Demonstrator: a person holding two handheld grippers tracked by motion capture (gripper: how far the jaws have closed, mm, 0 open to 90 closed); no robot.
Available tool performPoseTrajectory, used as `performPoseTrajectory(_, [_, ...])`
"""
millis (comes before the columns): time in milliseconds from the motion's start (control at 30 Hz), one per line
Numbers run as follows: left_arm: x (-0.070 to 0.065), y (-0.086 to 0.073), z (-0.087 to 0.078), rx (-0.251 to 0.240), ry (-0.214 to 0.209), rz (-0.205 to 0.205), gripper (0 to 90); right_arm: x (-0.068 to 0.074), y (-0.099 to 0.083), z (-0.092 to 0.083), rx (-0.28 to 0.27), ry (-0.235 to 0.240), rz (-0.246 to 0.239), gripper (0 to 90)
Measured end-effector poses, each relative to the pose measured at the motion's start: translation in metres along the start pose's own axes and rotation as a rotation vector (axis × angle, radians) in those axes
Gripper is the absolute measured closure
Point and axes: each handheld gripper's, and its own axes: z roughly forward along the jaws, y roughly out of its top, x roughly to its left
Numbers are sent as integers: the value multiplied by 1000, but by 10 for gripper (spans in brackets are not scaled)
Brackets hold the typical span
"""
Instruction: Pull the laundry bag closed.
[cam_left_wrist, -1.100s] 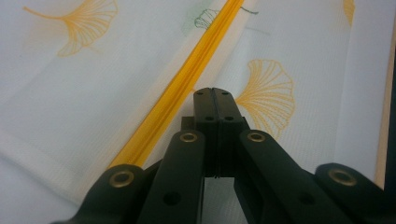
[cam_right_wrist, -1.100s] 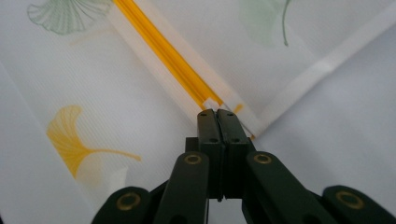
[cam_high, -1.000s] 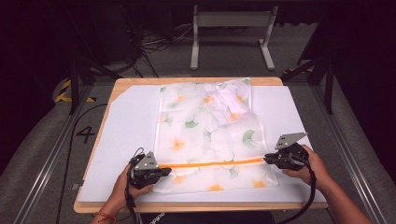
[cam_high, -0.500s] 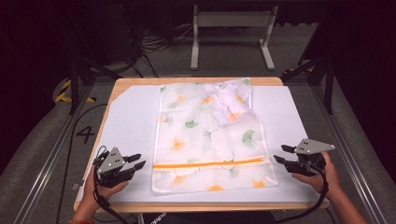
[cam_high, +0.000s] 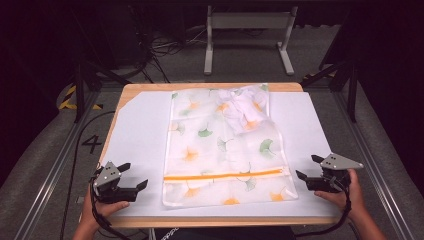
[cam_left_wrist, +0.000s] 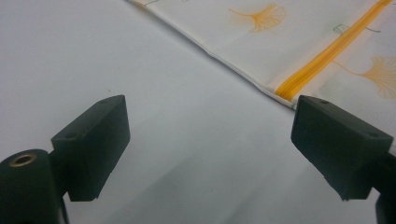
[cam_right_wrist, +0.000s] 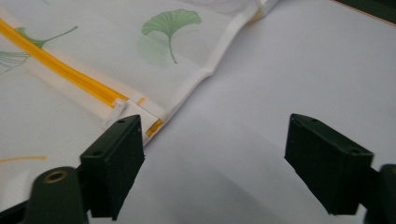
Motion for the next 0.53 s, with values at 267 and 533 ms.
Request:
performPoseTrajectory(267, [3, 1, -1, -13, 10, -21, 111, -1, -1, 1, -3, -1, 21, 139])
performPoseTrajectory(533, [4, 1, -2, -12, 18, -28, 111, 3, 0, 4, 8, -8, -3, 179])
